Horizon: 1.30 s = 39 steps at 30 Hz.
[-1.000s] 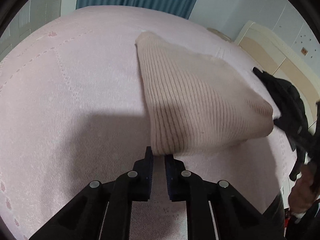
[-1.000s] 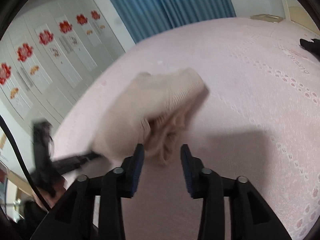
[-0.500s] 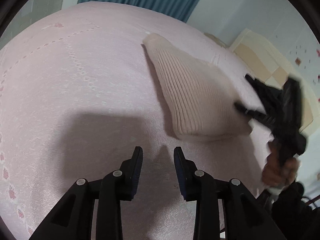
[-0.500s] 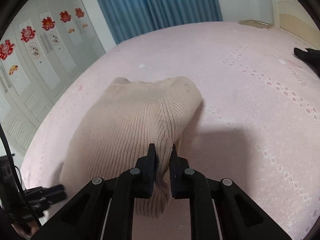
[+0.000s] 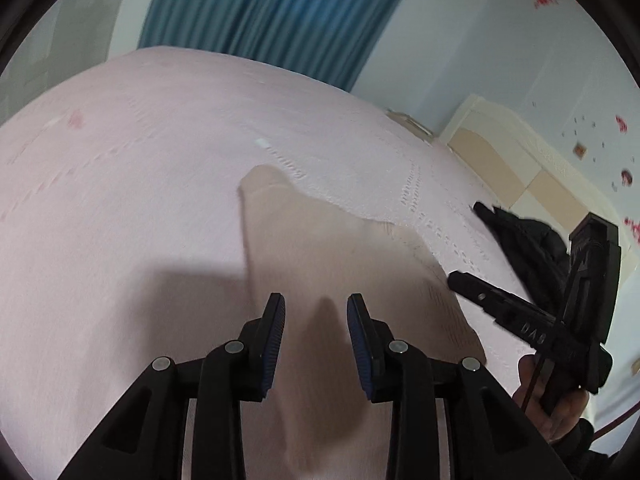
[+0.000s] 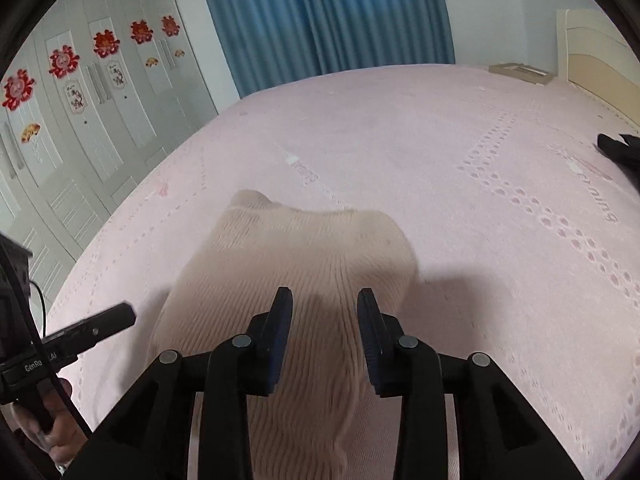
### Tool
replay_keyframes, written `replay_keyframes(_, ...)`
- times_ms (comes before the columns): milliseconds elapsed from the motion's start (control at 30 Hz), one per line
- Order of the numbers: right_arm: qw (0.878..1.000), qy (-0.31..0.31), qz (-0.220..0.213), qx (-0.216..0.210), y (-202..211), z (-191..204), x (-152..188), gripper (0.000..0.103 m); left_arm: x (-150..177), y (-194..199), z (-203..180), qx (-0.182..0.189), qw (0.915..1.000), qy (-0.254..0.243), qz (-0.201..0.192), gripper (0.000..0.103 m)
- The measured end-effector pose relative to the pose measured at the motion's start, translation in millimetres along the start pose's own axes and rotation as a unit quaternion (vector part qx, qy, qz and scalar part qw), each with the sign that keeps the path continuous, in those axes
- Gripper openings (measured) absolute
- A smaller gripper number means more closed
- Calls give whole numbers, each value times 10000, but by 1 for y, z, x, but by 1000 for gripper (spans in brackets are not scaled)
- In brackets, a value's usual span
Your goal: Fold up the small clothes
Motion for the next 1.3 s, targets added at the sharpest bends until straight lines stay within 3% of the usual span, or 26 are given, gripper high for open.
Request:
replay_keyframes(67,9999,7,119,-40,-13,-2,2,33,-2,-16,-6,-37,9998,-165,98,29)
replay_keyframes(167,9991,117,395,49,-35,-13,16,32,9,-35,-11,-397,9972,-552,318,30)
replay_keyframes(233,9985,220,499,110,-44,-14,24,32,18,-38,-11,-442,9958,-751,265,31)
replay_keyframes(433,9974,427,563,107,-46,-11,19,33,8,-37,-3,-265,9983,-469,200,33)
replay_keyframes(700,9982,329,428,249,-61,-15,-7,33,-22,-72,11,-398,9979,-408,311,33)
replay_keyframes(1000,9979,286,557,144,-86,-26,-10,35,-41,-115,21,-579,9955,-656,353,33)
replay_keyframes(1300,9979,307,517,236,-98,-23,-6,35,-44,-128,20,-834,9924,-860,274,35)
Point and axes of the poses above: each gripper's, at about its wrist camera, not at the fingertips, and y roughly against the way its jaws point, z to its left, x to its underside, the point moved 2 cm from there along -y, roughly the way its jaws point, and after that the axes turned 7 degrees about -z, right-handed, at the moved point
